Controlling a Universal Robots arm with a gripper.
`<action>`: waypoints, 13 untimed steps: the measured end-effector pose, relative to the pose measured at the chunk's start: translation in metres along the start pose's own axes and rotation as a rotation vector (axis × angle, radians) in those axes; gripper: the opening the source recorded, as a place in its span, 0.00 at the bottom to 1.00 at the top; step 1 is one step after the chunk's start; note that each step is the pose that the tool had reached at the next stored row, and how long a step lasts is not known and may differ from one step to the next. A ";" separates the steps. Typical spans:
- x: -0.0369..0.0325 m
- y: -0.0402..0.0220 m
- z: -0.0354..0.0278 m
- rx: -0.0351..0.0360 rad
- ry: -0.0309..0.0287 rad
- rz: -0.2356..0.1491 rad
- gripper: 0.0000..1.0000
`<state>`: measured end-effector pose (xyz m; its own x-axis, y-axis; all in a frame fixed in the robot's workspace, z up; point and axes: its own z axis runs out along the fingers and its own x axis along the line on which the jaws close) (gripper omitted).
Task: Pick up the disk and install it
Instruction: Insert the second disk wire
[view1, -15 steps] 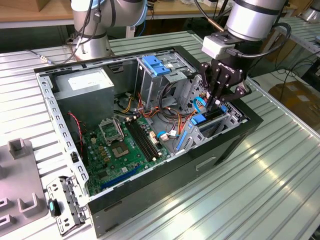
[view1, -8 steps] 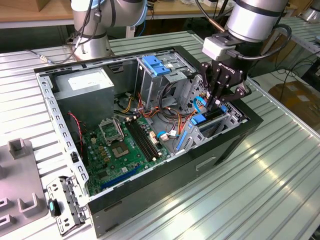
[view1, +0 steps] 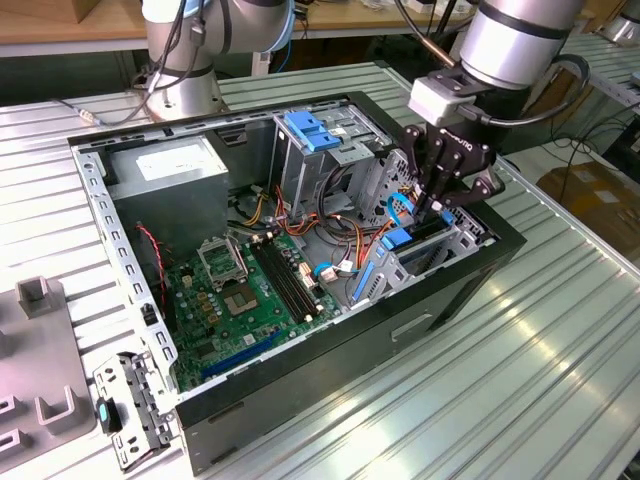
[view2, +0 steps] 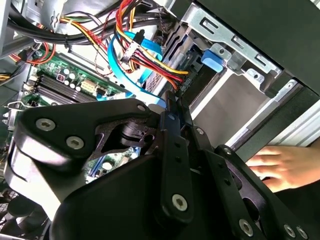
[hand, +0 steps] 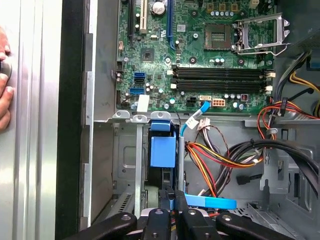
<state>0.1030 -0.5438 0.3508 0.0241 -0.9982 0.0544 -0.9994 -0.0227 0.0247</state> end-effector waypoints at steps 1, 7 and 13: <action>0.0007 -0.0003 0.0000 0.0001 -0.0032 0.000 0.16; 0.0039 -0.0013 0.0007 0.0000 -0.0120 0.005 0.16; 0.0046 -0.0016 0.0020 -0.0004 -0.0162 0.015 0.16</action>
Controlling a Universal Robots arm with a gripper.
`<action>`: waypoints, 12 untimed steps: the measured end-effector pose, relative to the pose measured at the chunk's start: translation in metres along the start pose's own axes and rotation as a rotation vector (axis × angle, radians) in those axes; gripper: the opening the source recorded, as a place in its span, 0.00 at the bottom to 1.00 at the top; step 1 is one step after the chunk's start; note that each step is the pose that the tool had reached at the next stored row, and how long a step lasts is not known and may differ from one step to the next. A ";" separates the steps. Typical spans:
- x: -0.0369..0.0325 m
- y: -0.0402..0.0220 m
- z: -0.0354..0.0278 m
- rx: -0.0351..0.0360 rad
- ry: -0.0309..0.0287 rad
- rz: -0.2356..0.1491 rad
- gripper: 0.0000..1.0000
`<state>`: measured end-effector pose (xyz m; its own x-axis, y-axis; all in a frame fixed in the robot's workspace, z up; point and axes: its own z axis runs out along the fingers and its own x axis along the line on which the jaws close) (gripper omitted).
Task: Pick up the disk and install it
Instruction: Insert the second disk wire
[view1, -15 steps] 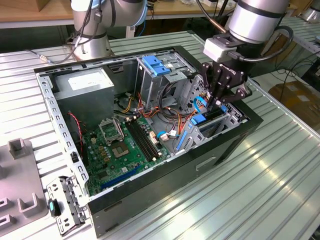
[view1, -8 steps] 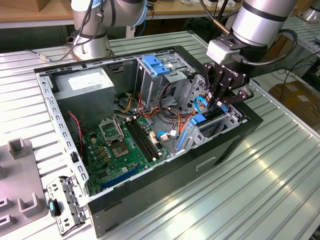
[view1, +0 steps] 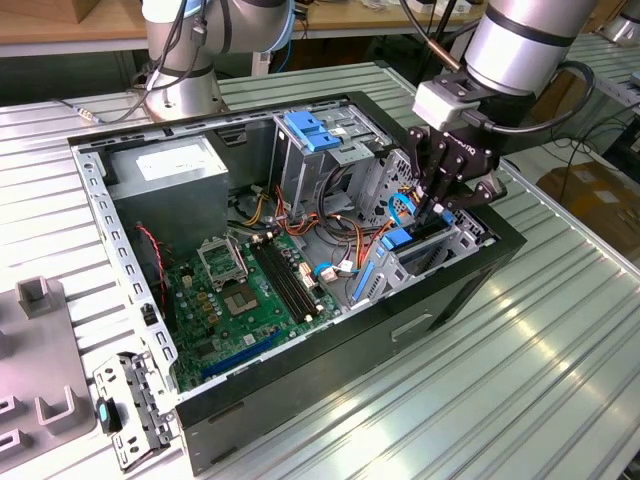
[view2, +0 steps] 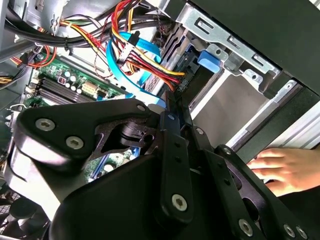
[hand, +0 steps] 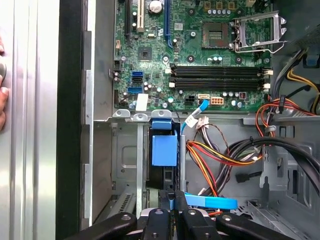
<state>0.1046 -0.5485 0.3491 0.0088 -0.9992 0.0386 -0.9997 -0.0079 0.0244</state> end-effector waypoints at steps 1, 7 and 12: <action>0.0000 -0.0002 0.0000 0.0000 -0.0003 0.000 0.16; 0.0000 -0.0011 0.0002 0.0000 -0.0037 0.000 0.16; 0.0000 -0.0012 0.0016 0.0001 -0.0079 0.000 0.16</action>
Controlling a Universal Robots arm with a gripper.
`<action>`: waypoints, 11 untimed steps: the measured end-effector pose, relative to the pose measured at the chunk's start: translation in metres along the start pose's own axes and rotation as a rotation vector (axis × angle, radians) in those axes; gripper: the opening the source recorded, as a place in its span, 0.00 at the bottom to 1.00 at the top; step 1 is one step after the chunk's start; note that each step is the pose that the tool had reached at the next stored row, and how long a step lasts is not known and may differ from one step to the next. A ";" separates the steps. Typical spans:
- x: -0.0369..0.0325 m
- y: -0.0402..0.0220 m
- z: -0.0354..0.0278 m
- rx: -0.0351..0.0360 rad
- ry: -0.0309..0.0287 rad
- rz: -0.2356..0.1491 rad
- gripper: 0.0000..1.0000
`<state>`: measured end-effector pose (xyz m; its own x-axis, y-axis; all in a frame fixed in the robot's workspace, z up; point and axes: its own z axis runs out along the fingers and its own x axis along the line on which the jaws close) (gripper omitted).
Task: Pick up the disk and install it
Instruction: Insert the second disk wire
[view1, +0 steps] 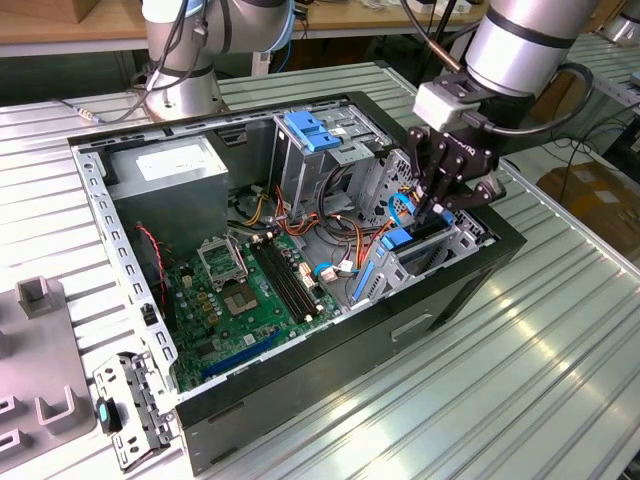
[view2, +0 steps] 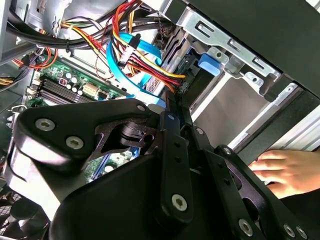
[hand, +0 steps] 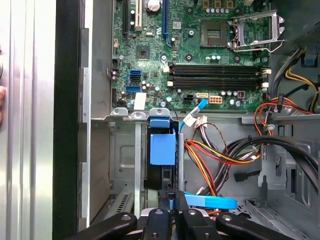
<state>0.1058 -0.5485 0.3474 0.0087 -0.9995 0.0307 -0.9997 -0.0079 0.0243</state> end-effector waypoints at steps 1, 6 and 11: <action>0.0000 0.0000 0.0008 0.0000 -0.0010 0.000 0.16; -0.0001 -0.0001 0.0038 0.0000 -0.0013 0.000 0.16; 0.0001 -0.0002 0.0093 -0.0001 -0.0026 0.000 0.16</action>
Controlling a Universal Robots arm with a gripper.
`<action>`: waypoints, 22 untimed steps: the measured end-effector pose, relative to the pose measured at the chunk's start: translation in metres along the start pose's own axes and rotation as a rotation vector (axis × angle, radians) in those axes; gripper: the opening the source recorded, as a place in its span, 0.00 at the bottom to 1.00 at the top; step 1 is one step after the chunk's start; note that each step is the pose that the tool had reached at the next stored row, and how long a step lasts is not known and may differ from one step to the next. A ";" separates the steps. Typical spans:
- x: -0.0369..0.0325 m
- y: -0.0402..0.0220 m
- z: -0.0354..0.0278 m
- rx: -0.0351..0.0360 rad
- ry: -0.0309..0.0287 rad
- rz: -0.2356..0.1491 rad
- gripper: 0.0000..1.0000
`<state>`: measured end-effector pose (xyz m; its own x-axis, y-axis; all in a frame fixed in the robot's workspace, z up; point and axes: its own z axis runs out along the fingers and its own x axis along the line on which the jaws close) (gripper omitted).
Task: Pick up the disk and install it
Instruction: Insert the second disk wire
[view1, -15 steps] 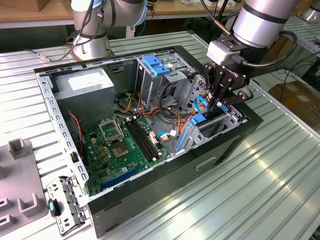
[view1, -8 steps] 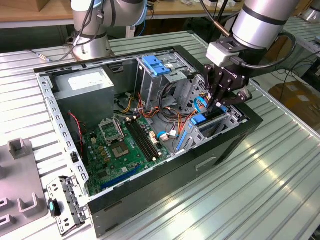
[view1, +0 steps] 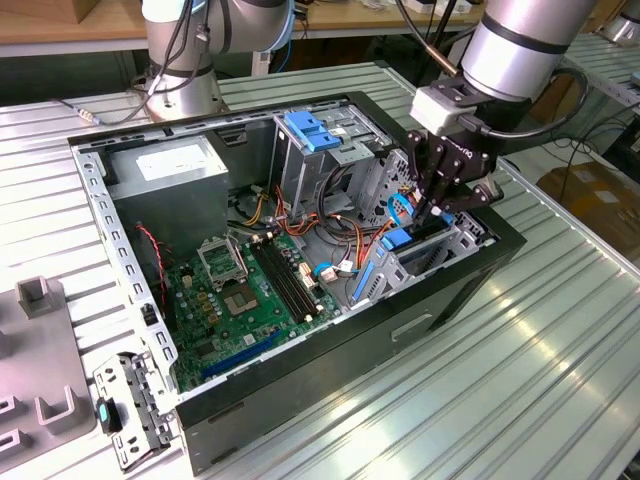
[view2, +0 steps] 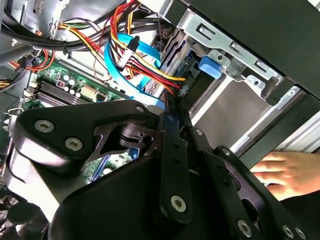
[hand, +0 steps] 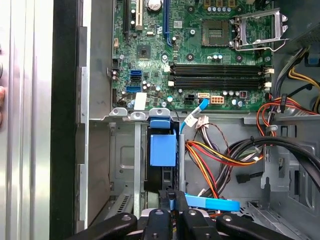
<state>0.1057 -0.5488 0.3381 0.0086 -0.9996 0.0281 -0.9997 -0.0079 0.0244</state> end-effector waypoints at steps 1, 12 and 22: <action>-0.0001 0.0000 0.0001 0.0001 -0.0007 0.000 0.16; 0.0004 0.0001 -0.0132 0.0004 -0.0029 0.000 0.24; 0.0005 0.0001 -0.0168 0.0004 -0.0029 0.000 0.11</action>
<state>0.1060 -0.5488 0.3549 0.0087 -0.9996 0.0252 -0.9997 -0.0081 0.0240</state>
